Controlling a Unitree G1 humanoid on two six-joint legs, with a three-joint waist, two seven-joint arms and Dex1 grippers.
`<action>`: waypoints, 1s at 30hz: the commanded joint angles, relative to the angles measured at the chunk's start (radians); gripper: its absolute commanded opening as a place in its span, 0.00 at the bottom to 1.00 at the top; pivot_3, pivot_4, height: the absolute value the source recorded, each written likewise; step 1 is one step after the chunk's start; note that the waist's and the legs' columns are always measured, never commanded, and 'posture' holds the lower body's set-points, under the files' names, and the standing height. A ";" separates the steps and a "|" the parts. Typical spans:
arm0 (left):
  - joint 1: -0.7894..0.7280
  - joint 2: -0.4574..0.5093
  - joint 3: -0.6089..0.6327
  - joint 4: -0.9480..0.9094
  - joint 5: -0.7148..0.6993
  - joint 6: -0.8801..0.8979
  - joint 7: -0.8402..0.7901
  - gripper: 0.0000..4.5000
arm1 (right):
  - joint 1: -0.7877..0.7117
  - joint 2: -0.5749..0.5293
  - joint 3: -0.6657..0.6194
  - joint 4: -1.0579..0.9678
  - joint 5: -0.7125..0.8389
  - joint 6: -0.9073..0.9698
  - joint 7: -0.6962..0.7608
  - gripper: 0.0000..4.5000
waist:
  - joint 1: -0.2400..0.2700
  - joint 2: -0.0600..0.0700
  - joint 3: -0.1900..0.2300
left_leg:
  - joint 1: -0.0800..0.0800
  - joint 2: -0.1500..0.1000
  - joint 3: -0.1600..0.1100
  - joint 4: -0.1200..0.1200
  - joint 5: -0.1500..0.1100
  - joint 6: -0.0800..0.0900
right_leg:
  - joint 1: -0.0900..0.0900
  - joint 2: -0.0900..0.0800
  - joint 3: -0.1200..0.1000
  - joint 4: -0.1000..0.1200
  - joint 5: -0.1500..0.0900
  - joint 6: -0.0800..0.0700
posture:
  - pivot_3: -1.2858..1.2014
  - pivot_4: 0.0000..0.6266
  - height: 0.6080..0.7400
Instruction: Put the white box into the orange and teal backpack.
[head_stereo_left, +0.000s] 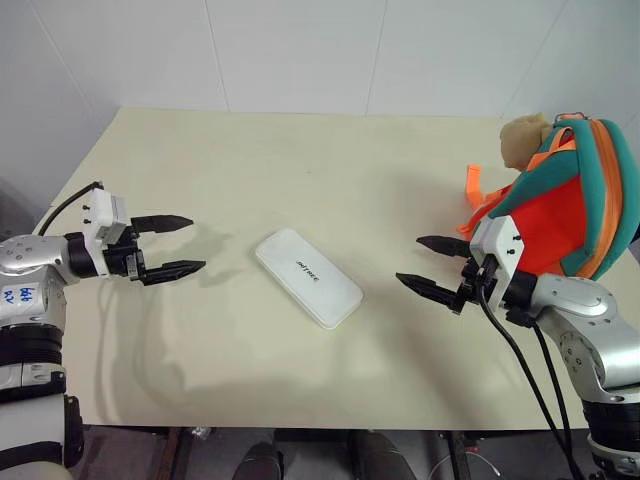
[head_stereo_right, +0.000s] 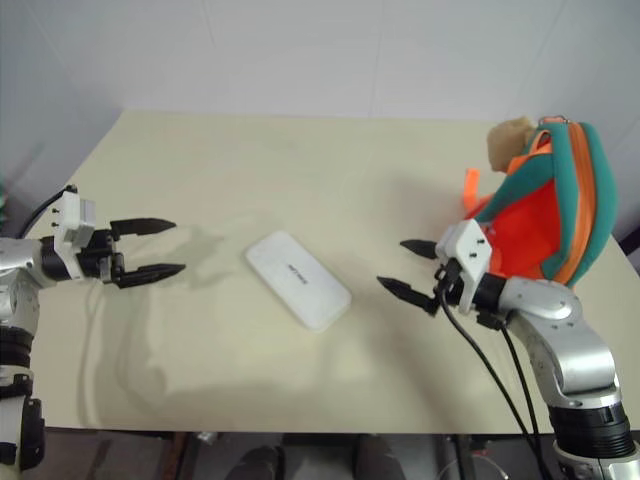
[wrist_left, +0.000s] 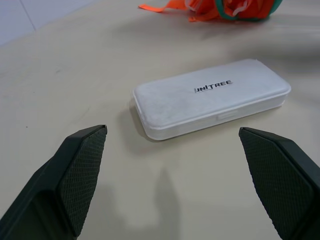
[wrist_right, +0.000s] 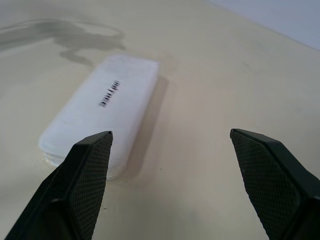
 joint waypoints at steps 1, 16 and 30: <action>-0.048 -0.003 -0.007 0.056 0.057 -0.063 0.069 1.00 | 0.000 -0.003 0.000 -0.075 0.010 0.039 -0.038 1.00 | -0.001 0.000 0.000 | 0.000 0.000 0.000 0.000 0.000 0.000 | 0.000 0.000 0.000 0.000 0.000 0.000 | 0.52 0.24 1.00; -0.252 -0.134 -0.064 0.354 0.179 -0.272 0.176 0.44 | 0.026 0.069 0.085 -0.235 0.032 0.169 -0.149 0.24 | 0.003 0.000 0.000 | -0.001 -0.001 -0.001 0.001 0.000 0.000 | 0.000 0.000 -0.001 0.000 0.000 0.000 | 0.52 0.24 1.00; -0.416 -0.232 -0.128 0.575 0.277 -0.242 0.161 0.00 | 0.129 0.098 0.162 -0.320 -0.012 0.260 -0.272 0.03 | 0.002 -0.001 -0.001 | -0.002 -0.001 -0.001 0.002 0.000 0.000 | -0.001 0.001 -0.002 0.001 0.000 0.000 | 0.52 0.24 1.00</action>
